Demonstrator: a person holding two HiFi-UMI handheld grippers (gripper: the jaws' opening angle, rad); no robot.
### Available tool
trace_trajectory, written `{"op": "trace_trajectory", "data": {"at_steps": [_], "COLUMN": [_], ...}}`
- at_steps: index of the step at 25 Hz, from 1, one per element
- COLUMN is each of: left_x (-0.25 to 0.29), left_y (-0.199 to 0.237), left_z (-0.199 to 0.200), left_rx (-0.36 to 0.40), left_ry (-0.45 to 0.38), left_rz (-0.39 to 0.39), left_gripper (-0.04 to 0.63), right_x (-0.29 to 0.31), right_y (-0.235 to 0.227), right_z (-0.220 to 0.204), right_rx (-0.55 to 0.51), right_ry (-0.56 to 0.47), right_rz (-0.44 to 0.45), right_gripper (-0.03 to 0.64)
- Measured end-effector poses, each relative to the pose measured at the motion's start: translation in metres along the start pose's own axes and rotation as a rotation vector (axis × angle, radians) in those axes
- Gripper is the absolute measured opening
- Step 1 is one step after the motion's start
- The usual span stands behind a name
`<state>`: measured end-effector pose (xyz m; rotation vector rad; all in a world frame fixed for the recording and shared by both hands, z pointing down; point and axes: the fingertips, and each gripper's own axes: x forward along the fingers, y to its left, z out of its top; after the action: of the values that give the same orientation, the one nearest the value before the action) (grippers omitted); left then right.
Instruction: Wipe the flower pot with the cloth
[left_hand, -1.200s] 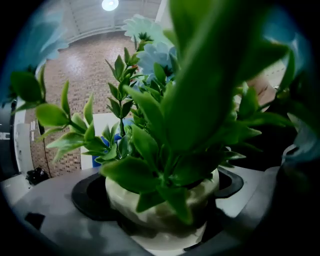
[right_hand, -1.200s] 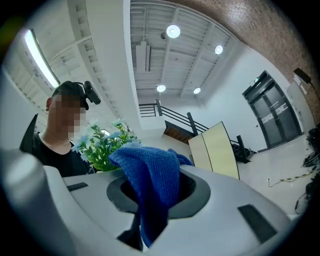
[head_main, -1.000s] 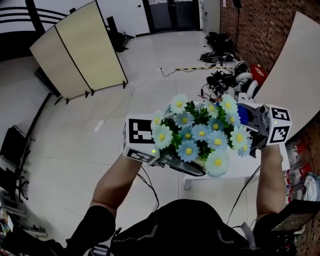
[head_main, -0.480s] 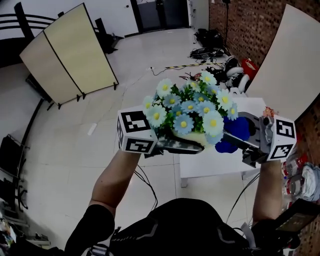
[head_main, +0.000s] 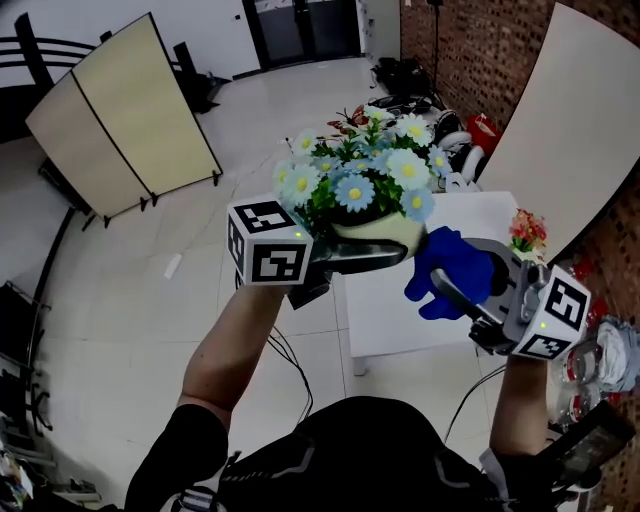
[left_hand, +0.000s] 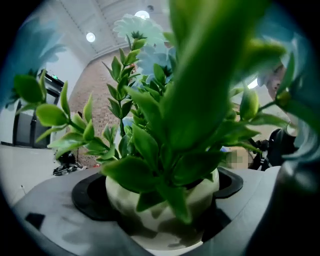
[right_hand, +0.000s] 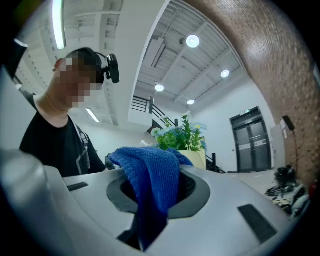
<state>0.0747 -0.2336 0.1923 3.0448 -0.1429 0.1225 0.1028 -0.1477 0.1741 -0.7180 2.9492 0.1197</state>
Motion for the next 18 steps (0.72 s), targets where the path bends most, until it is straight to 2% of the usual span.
{"op": "trace_trajectory", "data": {"at_steps": [3,5,11,18], "left_x": [0.003,0.002,0.000,-0.002], "left_y": [0.007,0.008,0.001,-0.035], "left_z": [-0.001,-0.001,0.002,0.008], "left_rx": [-0.002,-0.001,0.042,0.070], "left_ry": [-0.014,-0.017,0.008,0.021], "left_rz": [0.033,0.043,0.035,-0.029], "left_gripper": [0.551,0.550,0.551,0.551], "right_x": [-0.012,-0.006,0.025,0.036], "right_y": [-0.015,-0.017,-0.018,-0.038], "right_z": [-0.035,-0.051,-0.068,-0.074], "right_rx": [-0.051,-0.067,-0.113,-0.082], "right_ry": [0.069,0.106,0.206,0.250], "right_rz": [-0.171,-0.228,-0.276,-0.335], "right_gripper": [0.081,0.081,0.081,0.081]}}
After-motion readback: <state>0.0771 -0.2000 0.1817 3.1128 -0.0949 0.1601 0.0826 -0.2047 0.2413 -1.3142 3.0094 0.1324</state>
